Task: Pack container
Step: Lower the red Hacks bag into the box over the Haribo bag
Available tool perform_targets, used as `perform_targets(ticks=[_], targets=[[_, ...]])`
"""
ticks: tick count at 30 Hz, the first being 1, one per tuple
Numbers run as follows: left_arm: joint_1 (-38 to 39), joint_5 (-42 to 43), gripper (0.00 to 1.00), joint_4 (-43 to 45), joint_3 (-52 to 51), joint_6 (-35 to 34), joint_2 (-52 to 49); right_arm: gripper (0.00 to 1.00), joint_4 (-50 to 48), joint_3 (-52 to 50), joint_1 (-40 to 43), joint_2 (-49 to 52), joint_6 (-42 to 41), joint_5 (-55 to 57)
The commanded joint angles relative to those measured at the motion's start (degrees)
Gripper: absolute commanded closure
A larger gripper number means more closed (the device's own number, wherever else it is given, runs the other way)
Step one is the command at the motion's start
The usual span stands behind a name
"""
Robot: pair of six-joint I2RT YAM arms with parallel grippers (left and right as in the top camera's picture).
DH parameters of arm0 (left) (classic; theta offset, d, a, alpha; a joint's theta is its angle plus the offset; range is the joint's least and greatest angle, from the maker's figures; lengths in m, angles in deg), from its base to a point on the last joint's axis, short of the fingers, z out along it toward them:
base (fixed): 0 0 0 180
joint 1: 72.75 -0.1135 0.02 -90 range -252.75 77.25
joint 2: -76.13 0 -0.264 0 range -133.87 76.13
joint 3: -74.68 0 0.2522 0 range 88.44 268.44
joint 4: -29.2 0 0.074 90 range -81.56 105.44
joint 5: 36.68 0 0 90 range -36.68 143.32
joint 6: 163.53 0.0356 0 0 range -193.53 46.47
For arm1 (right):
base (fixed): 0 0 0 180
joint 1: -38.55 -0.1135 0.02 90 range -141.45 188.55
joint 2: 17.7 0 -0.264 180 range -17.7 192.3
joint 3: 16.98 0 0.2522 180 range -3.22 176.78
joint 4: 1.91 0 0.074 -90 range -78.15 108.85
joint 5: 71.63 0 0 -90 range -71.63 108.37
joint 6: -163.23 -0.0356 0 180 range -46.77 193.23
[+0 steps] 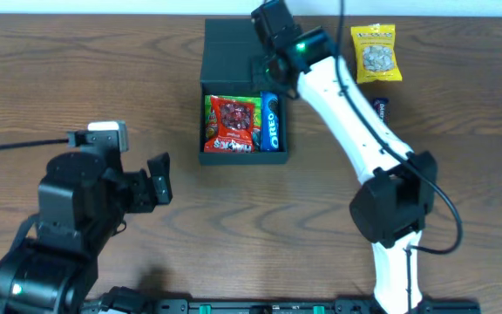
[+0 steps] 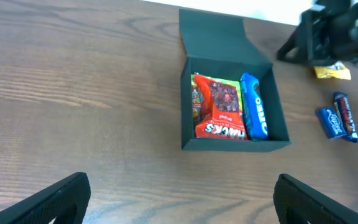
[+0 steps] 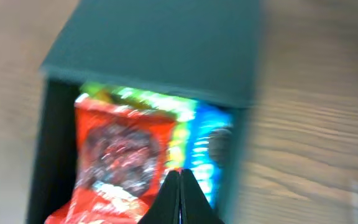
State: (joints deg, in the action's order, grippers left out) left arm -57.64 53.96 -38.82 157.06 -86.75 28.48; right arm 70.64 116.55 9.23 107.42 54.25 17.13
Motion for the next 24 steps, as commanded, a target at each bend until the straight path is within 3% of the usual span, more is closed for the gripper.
perform_targets(ticks=[1, 11, 16, 24], targets=[[-0.1, -1.0, 0.05, 0.1, 0.9, 0.8, -0.3, 0.99, -1.7, -3.5, -2.3, 3.9, 6.4, -12.3], [-0.1, -0.6, 0.05, -0.6, 0.9, 0.8, -0.3, 0.99, -10.3, -9.7, -6.4, 8.1, 7.6, -14.3], [-0.1, -0.6, 0.05, -1.7, 0.9, 0.8, -0.3, 0.99, -13.2, -9.7, -8.9, 8.9, 12.1, -14.8], [-0.1, -0.6, 0.05, -2.5, 0.9, 0.8, -0.3, 0.99, -8.0, -6.4, -7.2, 5.4, 12.6, -14.1]])
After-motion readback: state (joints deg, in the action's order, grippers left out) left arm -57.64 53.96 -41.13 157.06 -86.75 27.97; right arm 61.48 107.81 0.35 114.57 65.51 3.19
